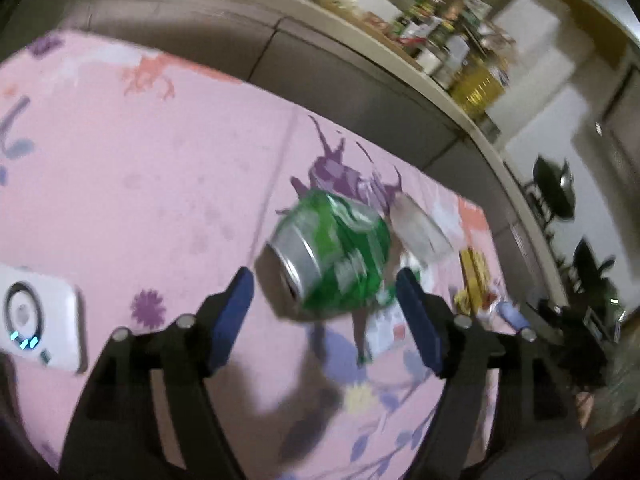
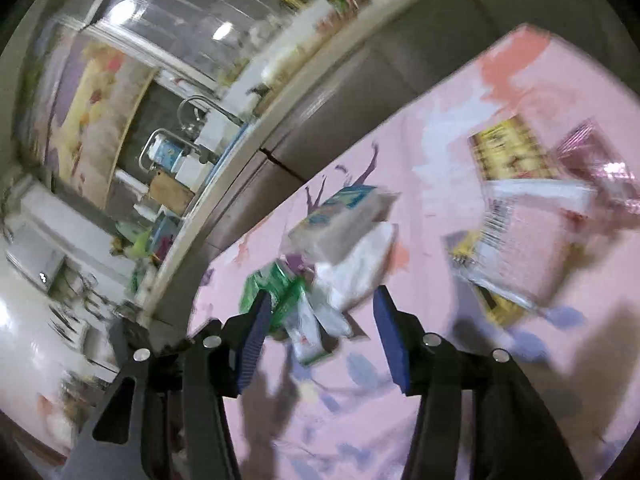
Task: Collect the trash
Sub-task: 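Grasp the green crushed can with the left gripper while the right gripper grasps the tissue pack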
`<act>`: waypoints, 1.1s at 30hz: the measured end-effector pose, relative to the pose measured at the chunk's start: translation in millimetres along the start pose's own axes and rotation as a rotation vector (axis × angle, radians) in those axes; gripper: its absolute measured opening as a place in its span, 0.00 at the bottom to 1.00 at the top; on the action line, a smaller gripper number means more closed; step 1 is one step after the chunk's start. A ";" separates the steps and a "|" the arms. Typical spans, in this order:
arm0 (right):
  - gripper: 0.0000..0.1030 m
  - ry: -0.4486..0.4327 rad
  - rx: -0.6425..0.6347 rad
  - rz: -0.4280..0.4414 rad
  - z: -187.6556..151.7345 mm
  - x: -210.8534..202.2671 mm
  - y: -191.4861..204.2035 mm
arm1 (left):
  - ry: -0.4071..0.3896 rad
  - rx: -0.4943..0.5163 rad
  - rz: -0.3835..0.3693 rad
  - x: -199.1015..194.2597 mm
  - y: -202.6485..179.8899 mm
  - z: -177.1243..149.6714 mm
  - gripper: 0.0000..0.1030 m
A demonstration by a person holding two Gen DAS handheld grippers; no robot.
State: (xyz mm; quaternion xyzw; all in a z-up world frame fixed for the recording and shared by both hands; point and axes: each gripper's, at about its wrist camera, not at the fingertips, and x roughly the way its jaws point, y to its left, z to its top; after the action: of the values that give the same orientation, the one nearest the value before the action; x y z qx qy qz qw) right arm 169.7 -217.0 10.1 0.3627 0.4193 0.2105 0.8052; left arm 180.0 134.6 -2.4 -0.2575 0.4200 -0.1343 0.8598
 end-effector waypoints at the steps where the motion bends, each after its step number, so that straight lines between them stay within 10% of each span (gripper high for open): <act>1: 0.51 0.017 0.040 -0.002 9.9 11.0 -2.8 | 0.016 -0.018 -0.013 6.3 5.4 5.6 0.70; 10: 0.52 0.088 0.238 -0.053 66.1 77.9 -29.6 | 0.089 -0.066 -0.082 51.3 13.5 33.6 0.74; 20: 0.50 0.194 0.240 -0.017 56.6 128.0 -23.7 | 0.120 0.010 -0.116 69.0 -1.4 19.7 0.75; 23: 0.35 0.166 0.180 0.010 48.8 119.7 -13.6 | 0.125 0.036 -0.107 68.5 -5.4 8.9 0.52; 33: 0.28 -0.016 -0.012 0.114 19.7 33.0 34.9 | 0.019 0.049 -0.166 6.3 -21.6 -15.4 0.42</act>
State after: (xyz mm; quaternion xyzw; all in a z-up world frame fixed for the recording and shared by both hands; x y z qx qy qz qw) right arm 203.3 -181.3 27.0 0.3829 0.3902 0.2554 0.7974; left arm 171.3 108.8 -2.4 -0.2691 0.4017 -0.2179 0.8478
